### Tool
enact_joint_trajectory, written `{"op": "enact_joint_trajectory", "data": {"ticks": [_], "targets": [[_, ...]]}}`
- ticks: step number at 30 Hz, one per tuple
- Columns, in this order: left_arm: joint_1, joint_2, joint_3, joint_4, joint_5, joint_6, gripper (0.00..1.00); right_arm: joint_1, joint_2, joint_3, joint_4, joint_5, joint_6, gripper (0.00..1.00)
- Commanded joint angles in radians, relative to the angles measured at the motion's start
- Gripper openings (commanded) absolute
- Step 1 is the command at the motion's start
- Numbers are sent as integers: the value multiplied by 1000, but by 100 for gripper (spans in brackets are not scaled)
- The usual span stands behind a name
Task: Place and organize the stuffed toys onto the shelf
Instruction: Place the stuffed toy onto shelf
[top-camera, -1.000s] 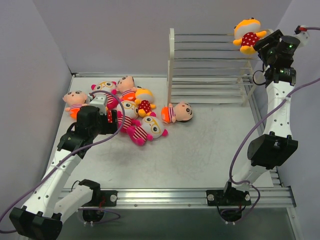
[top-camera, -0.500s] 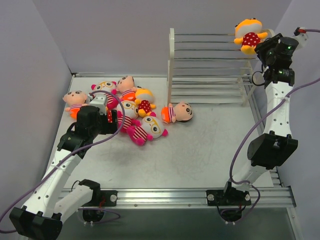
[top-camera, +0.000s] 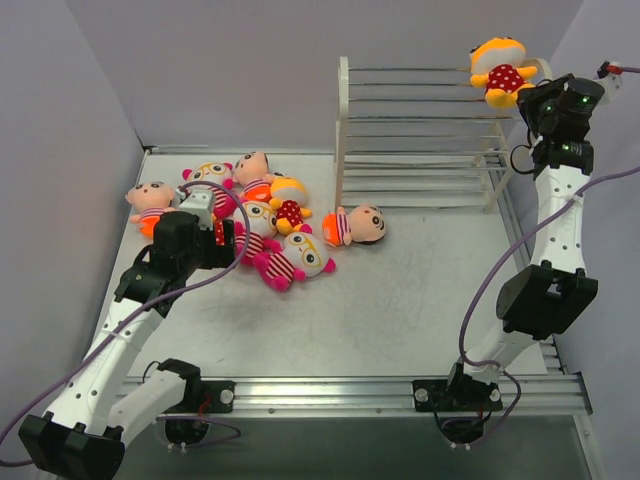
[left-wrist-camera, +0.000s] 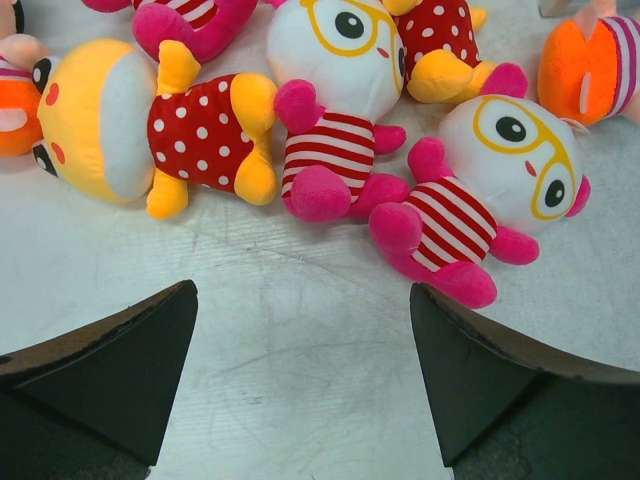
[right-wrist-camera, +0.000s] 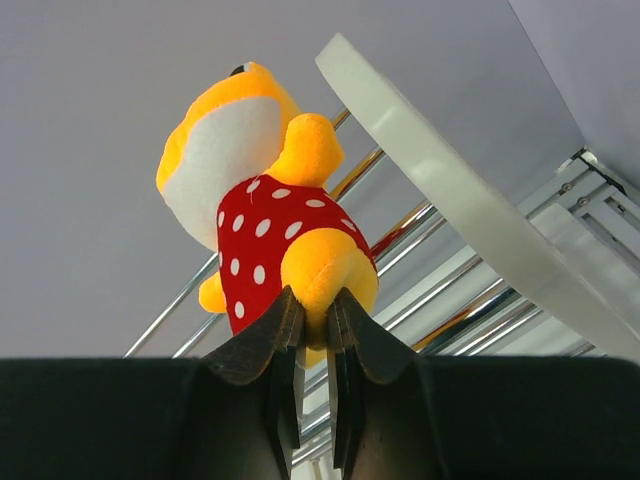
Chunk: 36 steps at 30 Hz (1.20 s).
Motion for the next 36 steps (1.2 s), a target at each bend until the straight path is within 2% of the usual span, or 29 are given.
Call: {"op": "enact_joint_trajectory", "data": {"ticks": [1, 13, 16, 26, 36], "targets": [[1, -8, 4, 8, 6, -6, 96, -12, -43, 4, 48, -37, 29, 6], [2, -10, 4, 7, 6, -6, 96, -37, -46, -44, 39, -68, 81, 7], [2, -10, 4, 7, 6, -6, 96, -39, -52, -45, 42, -67, 76, 18], [2, -8, 4, 7, 6, -6, 96, -39, -75, -37, 65, -77, 50, 46], [2, -11, 4, 5, 6, -6, 96, -39, -98, -25, 61, -74, 27, 55]]}}
